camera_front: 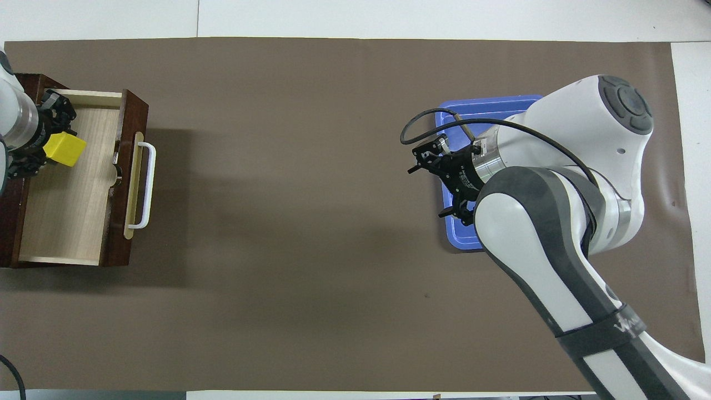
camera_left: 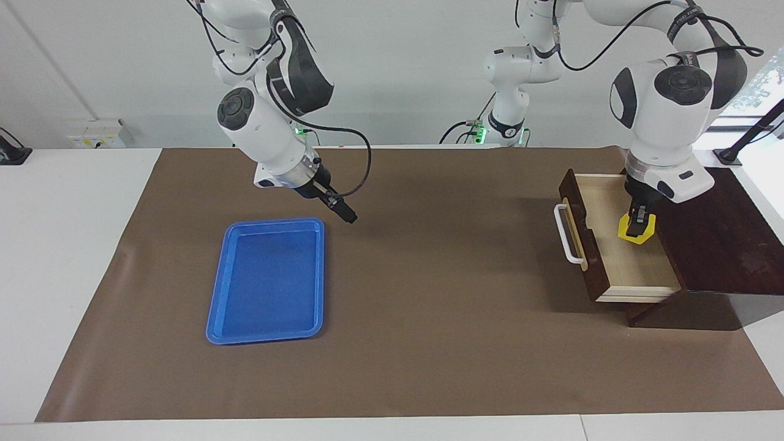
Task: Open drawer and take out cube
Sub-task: 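Lift the cube with the left gripper while the right gripper approaches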
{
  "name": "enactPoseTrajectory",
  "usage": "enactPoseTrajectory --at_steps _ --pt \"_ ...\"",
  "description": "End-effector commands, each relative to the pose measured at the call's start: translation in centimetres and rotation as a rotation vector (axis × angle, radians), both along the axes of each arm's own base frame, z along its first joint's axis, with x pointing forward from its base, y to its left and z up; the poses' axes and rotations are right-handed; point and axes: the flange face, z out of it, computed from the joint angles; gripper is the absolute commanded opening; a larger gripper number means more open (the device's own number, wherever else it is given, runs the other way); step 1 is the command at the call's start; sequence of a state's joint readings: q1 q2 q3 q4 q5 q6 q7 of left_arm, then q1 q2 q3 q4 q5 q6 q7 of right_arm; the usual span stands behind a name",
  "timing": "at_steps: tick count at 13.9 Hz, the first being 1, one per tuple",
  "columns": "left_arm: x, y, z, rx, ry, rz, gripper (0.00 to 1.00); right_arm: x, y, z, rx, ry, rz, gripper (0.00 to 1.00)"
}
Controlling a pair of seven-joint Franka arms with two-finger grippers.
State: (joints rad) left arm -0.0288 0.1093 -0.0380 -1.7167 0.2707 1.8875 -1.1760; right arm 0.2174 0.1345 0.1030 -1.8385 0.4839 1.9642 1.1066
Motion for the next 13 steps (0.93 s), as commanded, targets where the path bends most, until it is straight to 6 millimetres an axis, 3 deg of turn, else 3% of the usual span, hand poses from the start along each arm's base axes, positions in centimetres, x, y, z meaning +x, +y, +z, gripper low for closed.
enactPoseTrajectory --at_steps 1,2,6,10,11,13 --pt "0.4 -1.0 4.8 -0.141 0.014 0.058 0.0 -1.5 2.9 -1.6 0.066 0.051 -0.114 1.0" --pt "0.0 -2.7 5.4 -0.17 0.029 0.07 0.0 -1.7 3.1 -1.9 0.102 0.08 -0.143 1.0" --pt "-2.6 -14.2 5.5 -0.151 0.001 0.269 0.0 -1.6 3.5 -3.3 0.145 0.138 -0.175 1.0" --pt "-5.5 -23.7 5.1 -0.238 -0.03 0.477 0.0 -0.9 4.2 -5.9 0.188 0.21 -0.234 1.0" --pt "-6.5 -26.0 4.7 -0.242 -0.025 0.488 0.0 -0.8 4.3 -6.1 0.204 0.223 -0.243 1.0" --pt "-7.6 -28.7 4.1 -0.26 -0.012 0.482 0.0 -1.4 6.4 -6.7 0.21 0.236 -0.222 1.0"
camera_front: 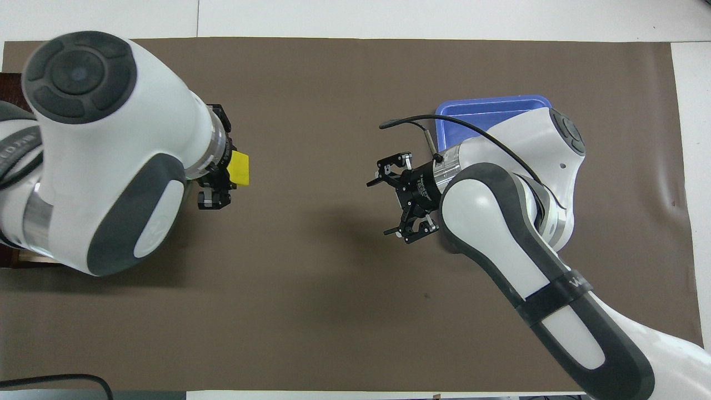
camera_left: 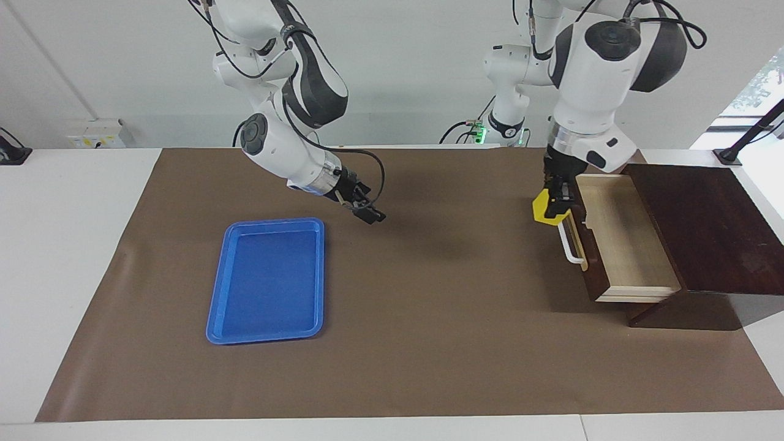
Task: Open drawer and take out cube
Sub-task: 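Lift the cube with the left gripper while the right gripper approaches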
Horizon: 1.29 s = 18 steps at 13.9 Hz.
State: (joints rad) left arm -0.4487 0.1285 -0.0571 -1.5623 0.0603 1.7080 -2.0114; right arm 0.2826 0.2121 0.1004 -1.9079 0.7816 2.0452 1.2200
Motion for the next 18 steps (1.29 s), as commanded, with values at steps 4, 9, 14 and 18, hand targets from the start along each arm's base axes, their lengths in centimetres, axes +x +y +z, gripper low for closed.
enactPoseTrajectory --at_steps 4,9,14,18 --pt "-1.0 -6.7 -3.2 -0.063 -0.034 0.067 0.0 1.5 3.3 -0.3 0.088 0.031 -0.119 1.0" --pt "-2.2 -9.0 -6.1 -0.1 -0.048 0.081 0.0 1.5 5.0 0.1 0.109 0.033 -0.143 1.0" --pt "-3.4 -10.2 -6.6 -0.106 -0.051 0.068 0.0 3.0 4.6 -0.2 0.117 0.041 -0.162 1.0" --pt "-4.6 -10.6 -7.1 -0.096 -0.039 0.051 0.0 2.5 6.3 0.1 0.113 0.058 -0.17 1.0"
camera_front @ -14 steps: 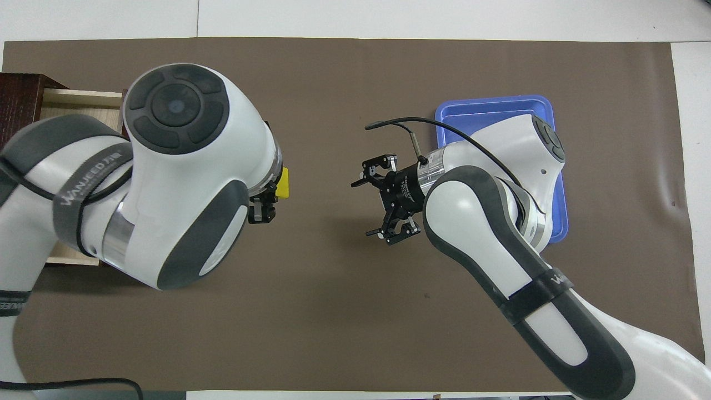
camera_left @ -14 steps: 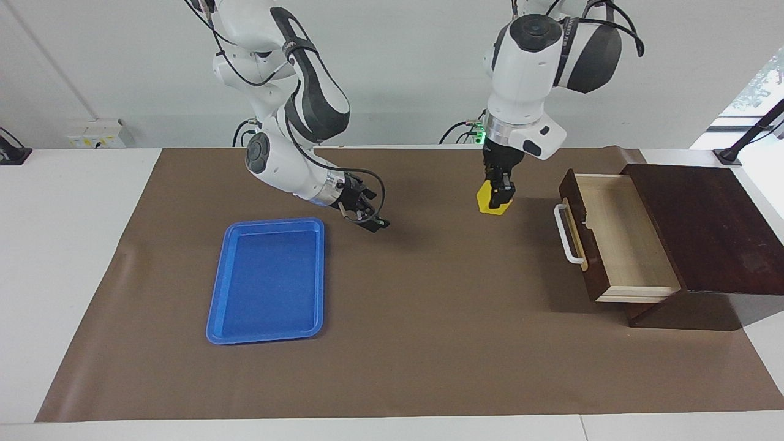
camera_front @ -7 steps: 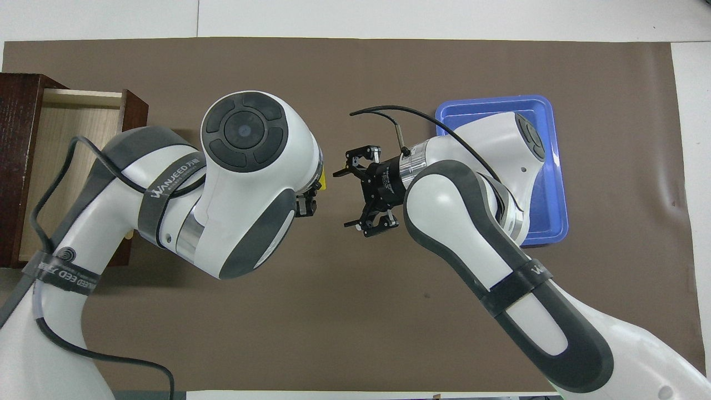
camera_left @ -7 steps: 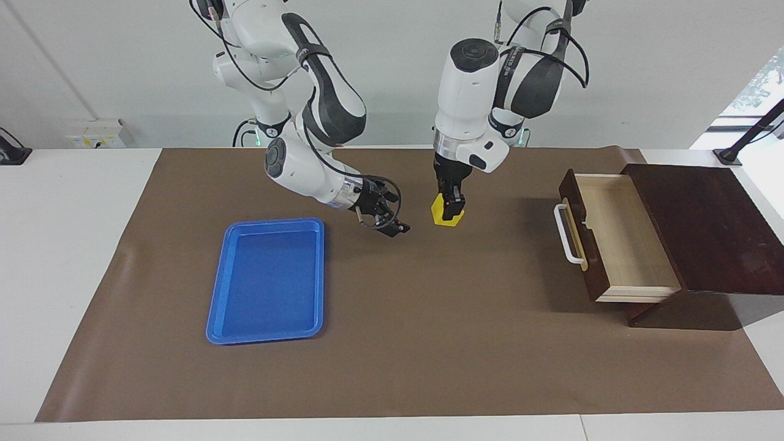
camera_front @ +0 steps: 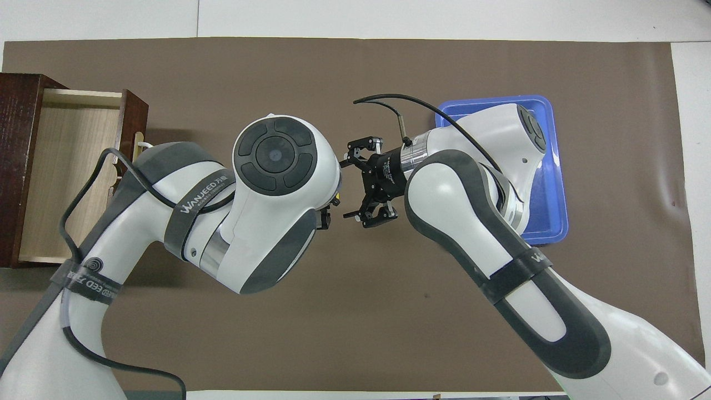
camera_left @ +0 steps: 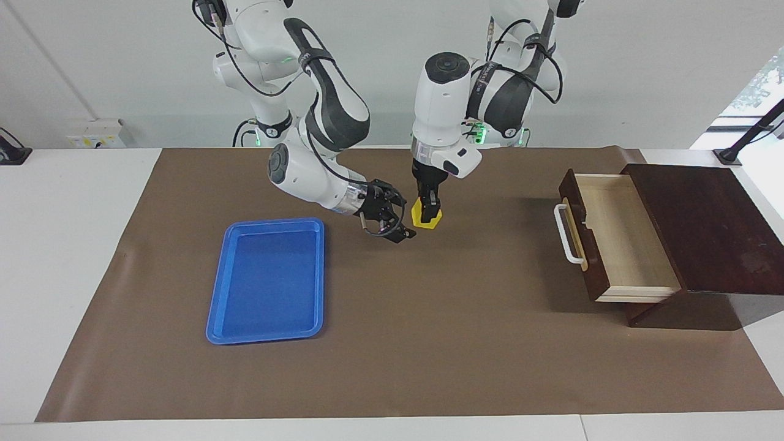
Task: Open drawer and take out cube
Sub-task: 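Close the right gripper on the cube held by the left gripper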
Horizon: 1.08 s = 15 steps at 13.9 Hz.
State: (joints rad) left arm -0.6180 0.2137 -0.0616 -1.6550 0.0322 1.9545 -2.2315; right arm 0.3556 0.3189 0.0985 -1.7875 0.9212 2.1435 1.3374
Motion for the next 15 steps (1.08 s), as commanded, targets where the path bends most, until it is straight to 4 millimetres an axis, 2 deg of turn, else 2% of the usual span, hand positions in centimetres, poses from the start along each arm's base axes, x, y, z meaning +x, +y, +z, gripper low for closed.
enactPoseTrajectory --at_steps 1,6,9,15 --pt "-1.7 -0.2 0.4 -0.015 -0.002 -0.001 0.0 0.1 1.3 0.2 0.018 0.012 -0.015 1.0" --pt "-1.7 -0.2 0.4 -0.015 -0.001 0.002 0.0 0.1 1.2 0.2 0.016 0.013 -0.005 1.0" --pt "-1.6 -0.1 0.2 -0.015 0.001 0.004 0.0 -0.5 2.4 0.3 0.017 0.01 0.012 1.0" --pt "-1.6 0.0 0.2 -0.014 0.0 0.005 0.0 -0.3 2.0 0.3 0.017 0.007 0.01 1.0"
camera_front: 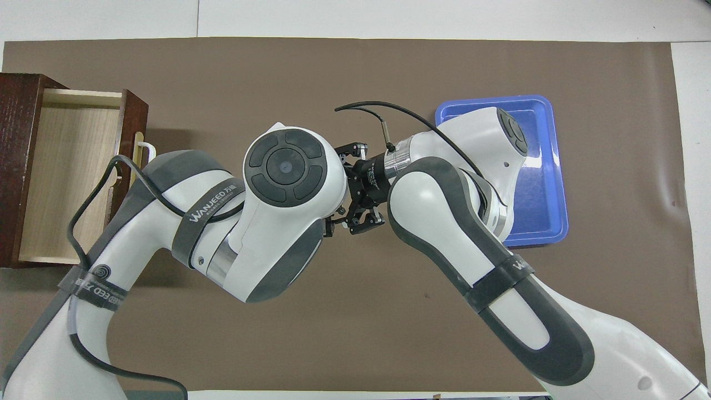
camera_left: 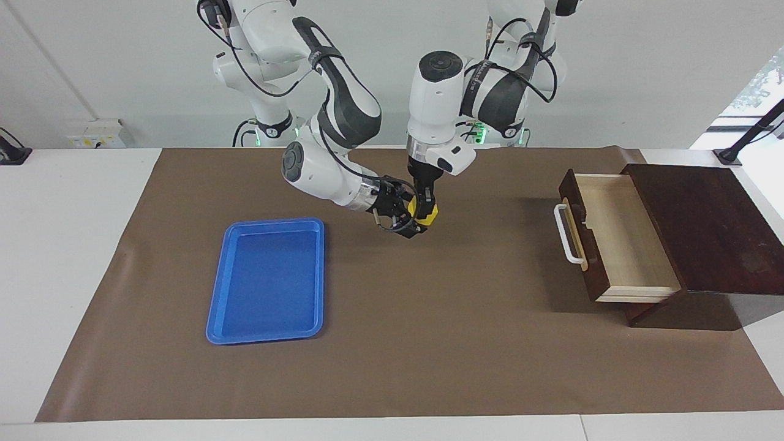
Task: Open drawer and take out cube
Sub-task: 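Close the right gripper on the cube held by the left gripper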
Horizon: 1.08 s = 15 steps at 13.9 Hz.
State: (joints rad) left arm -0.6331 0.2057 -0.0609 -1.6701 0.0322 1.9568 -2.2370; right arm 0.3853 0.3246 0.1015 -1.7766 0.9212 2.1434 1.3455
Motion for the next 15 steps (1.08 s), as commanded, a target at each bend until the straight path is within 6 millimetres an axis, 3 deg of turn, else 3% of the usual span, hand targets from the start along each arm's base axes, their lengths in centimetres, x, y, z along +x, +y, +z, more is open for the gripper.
enactPoseTrajectory --at_steps 1,6,8,11,12,13,15 --pt "-0.7 0.6 0.43 -0.017 -0.004 0.016 0.0 0.44 0.23 0.15 0.014 0.003 -0.016 1.0" --pt "-0.53 0.81 0.43 -0.018 -0.003 0.02 0.0 0.45 0.2 0.09 0.013 0.002 -0.018 0.95" --pt "-0.47 0.88 0.43 -0.018 -0.003 0.021 0.0 0.45 0.2 0.09 0.012 0.004 -0.02 0.83" --pt "-0.52 0.82 0.43 -0.017 -0.004 0.019 0.0 0.5 -0.04 0.0 0.013 0.012 -0.022 0.37" --pt "-0.46 0.89 0.43 -0.017 -0.004 0.021 0.0 0.53 -0.12 -0.01 0.014 0.013 -0.023 0.08" --pt "-0.45 0.88 0.44 -0.018 -0.005 0.021 0.0 0.68 -0.35 0.05 0.014 0.011 -0.023 0.0" --pt "-0.46 0.88 0.44 -0.019 -0.004 0.021 0.0 0.67 -0.42 0.02 0.013 0.005 -0.012 0.0"
